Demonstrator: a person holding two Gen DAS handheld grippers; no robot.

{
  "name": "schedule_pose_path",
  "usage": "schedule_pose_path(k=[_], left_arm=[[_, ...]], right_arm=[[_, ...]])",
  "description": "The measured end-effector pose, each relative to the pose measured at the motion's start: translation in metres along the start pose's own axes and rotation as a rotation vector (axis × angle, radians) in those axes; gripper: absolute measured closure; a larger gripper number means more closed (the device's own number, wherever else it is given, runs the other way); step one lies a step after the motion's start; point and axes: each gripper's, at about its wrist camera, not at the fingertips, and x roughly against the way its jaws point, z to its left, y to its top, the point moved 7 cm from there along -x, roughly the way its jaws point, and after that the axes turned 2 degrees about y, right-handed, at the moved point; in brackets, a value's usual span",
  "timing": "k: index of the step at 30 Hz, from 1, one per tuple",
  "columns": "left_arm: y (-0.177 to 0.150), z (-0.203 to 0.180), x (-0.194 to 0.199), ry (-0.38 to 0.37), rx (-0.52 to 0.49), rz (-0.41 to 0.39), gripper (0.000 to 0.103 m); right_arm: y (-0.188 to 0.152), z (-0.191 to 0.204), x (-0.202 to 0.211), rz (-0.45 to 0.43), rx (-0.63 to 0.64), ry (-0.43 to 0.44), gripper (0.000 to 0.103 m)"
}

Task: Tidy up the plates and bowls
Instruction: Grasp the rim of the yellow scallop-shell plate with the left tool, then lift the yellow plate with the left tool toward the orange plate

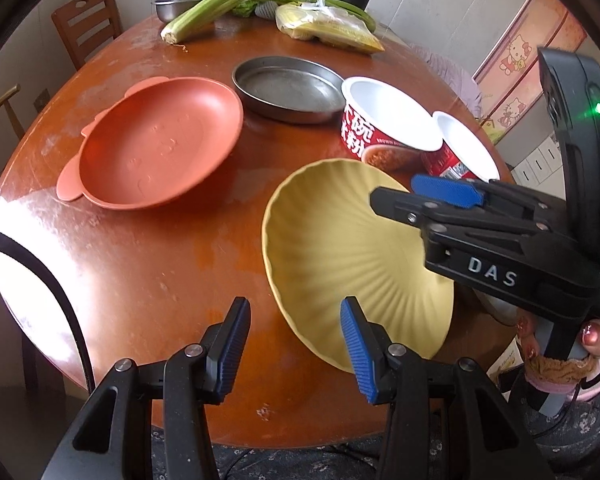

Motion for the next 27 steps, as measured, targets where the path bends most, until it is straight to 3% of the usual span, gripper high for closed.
schedule_pose_path(k=[12, 19, 27], left_arm=[[-0.011, -0.015, -0.012, 0.016, -0.004, 0.041, 0.057], [-0.01, -0.016, -0.015, 0.055, 0.003, 0.032, 0.074], [0.002, 0.0, -0.017, 0.066, 0.052, 0.013, 0.078]], right_arm=[[0.006, 0.003, -0.013, 0.015, 0.07, -0.043, 0.053], [0.005, 0.005, -0.025, 0.048, 0.099, -0.037, 0.053], [0.006, 0.002, -0.024, 0.053, 0.029, 0.001, 0.053]])
